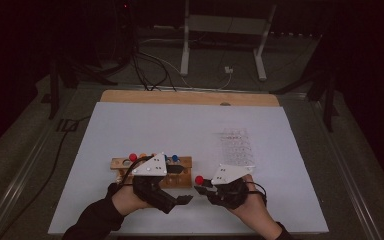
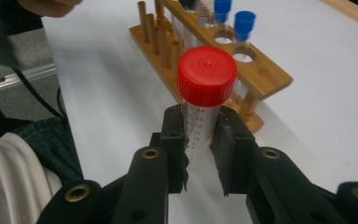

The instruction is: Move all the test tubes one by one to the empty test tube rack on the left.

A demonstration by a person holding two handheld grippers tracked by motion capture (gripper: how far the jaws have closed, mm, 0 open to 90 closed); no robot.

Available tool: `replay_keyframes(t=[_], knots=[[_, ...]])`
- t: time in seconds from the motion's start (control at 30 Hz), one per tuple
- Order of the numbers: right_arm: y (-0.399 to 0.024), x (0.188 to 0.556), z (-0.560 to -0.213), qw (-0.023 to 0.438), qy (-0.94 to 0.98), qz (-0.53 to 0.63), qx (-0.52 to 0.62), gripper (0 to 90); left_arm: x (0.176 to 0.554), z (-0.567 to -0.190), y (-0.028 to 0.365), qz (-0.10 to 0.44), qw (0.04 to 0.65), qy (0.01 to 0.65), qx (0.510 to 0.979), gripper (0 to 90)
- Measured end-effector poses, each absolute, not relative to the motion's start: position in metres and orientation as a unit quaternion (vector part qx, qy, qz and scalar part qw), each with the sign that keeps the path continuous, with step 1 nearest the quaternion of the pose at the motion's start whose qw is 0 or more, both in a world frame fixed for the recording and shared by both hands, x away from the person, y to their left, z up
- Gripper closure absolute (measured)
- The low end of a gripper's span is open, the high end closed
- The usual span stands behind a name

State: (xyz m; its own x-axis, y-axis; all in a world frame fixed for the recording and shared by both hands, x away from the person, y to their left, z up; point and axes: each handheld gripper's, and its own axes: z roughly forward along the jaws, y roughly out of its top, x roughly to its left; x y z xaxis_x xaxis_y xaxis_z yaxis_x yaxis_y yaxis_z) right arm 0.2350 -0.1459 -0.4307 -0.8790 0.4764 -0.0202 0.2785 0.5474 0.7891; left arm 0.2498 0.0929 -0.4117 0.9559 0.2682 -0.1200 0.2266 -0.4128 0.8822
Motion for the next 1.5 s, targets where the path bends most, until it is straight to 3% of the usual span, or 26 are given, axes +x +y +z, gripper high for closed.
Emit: replay_keyframes(t=[0.1, 0.43, 0.83, 1.17, 1.5], knots=[[-0.143, 0.233, -0.431, 0.115, 0.873, 0.424, 0.212, 74.9, 0.251, -0.414, 0.09, 0.016, 0.526, 0.146, 0.837, 18.6], [-0.142, 0.231, -0.428, 0.113, 0.873, 0.426, 0.208, 74.9, 0.254, -0.417, 0.086, 0.023, 0.541, 0.145, 0.828, 47.5], [-0.141, 0.233, -0.43, 0.111, 0.873, 0.426, 0.209, 74.9, 0.256, -0.42, 0.078, 0.038, 0.533, 0.127, 0.836, 69.3], [-0.144, 0.236, -0.431, 0.108, 0.869, 0.432, 0.215, 73.5, 0.258, -0.418, 0.078, 0.049, 0.525, 0.131, 0.839, 71.3], [-0.158, 0.246, -0.433, 0.142, 0.858, 0.434, 0.237, 46.2, 0.261, -0.405, 0.093, 0.073, 0.523, 0.139, 0.838, 71.4]])
